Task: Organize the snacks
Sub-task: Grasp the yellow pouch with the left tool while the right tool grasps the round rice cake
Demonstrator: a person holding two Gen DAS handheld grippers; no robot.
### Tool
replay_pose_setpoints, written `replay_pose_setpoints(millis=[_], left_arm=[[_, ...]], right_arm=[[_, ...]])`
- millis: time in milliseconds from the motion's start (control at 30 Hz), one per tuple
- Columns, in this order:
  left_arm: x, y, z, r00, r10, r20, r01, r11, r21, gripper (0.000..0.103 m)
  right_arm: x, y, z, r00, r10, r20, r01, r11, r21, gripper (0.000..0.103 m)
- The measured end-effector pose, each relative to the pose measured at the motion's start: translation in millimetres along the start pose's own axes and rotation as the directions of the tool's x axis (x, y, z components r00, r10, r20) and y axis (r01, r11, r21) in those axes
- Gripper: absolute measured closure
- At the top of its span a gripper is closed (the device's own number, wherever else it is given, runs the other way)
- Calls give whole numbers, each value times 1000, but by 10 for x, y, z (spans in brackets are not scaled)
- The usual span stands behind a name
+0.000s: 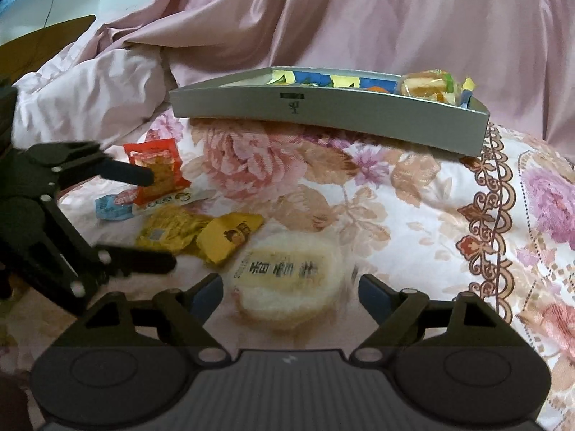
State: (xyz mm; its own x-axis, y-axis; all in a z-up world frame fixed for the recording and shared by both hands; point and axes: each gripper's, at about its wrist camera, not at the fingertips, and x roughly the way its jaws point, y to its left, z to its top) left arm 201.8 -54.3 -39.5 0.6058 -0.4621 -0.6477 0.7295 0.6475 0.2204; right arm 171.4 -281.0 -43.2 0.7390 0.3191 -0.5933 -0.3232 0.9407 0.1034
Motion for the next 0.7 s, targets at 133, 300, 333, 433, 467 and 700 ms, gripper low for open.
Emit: replay_pose_setpoints(millis=[133, 300, 333, 433, 467, 700], left_arm=[[193, 119, 43, 996, -63, -70, 68, 996, 63, 1], [263, 266, 63, 986, -131, -99, 131, 991, -9, 7], [267, 268, 59, 985, -140, -104, 139, 990, -18, 10], [291, 249, 58, 980, -151, -132, 144, 988, -59, 18], [294, 236, 71, 979, -147, -138, 138, 988, -71, 21], [237, 139, 123, 974, -105, -199, 66, 979, -194, 38]], right_arm=[[38, -56, 7, 1000, 9, 2, -9, 1000, 24, 13], [103, -97, 3, 1000, 29, -6, -29, 998, 53, 11], [115, -97, 1, 999, 34, -7, -33, 998, 56, 11], [145, -75, -6, 999, 37, -9, -36, 998, 53, 11], [151, -67, -9, 999, 37, -9, -37, 998, 50, 11], [140, -86, 9, 1000, 25, -7, -24, 998, 60, 11]])
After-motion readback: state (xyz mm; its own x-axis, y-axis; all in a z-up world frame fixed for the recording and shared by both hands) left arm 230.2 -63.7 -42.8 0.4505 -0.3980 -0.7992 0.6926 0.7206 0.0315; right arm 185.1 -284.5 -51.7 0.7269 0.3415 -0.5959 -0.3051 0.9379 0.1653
